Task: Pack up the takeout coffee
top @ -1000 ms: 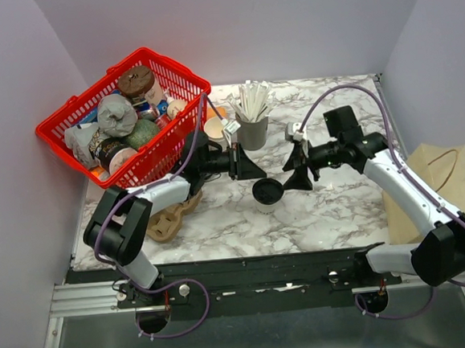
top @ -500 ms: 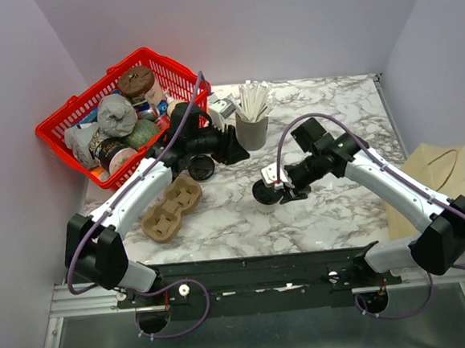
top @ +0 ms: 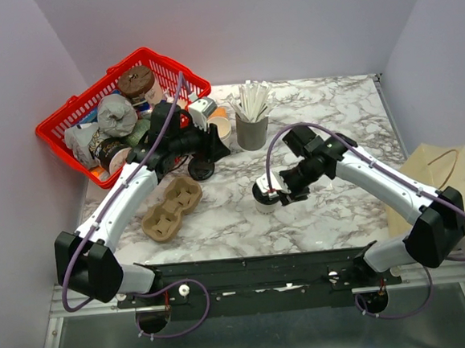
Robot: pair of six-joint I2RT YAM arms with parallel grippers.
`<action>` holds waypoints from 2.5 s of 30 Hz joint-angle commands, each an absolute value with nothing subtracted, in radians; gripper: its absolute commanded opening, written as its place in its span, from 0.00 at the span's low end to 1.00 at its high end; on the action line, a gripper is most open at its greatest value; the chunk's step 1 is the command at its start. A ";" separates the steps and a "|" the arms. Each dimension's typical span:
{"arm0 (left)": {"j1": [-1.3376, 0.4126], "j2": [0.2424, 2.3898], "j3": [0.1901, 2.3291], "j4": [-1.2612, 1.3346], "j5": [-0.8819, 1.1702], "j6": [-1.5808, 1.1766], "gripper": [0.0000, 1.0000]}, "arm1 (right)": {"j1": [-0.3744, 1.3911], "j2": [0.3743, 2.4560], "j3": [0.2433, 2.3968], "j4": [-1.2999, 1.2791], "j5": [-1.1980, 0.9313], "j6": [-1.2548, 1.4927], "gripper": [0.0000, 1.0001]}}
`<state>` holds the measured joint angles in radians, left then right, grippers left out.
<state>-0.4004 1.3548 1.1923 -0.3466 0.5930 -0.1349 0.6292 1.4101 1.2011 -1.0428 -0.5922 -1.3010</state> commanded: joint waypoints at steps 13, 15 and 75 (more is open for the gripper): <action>-0.393 1.355 1.189 -0.319 0.606 -0.147 0.48 | 0.664 1.434 1.172 -0.977 -0.546 -1.281 0.39; -0.393 1.359 1.189 -0.316 0.607 -0.149 0.48 | 0.666 1.443 1.173 -0.977 -0.543 -1.281 0.37; -0.600 1.290 0.966 -0.141 0.612 0.186 0.62 | 0.268 1.683 1.143 -0.486 -1.548 0.136 0.05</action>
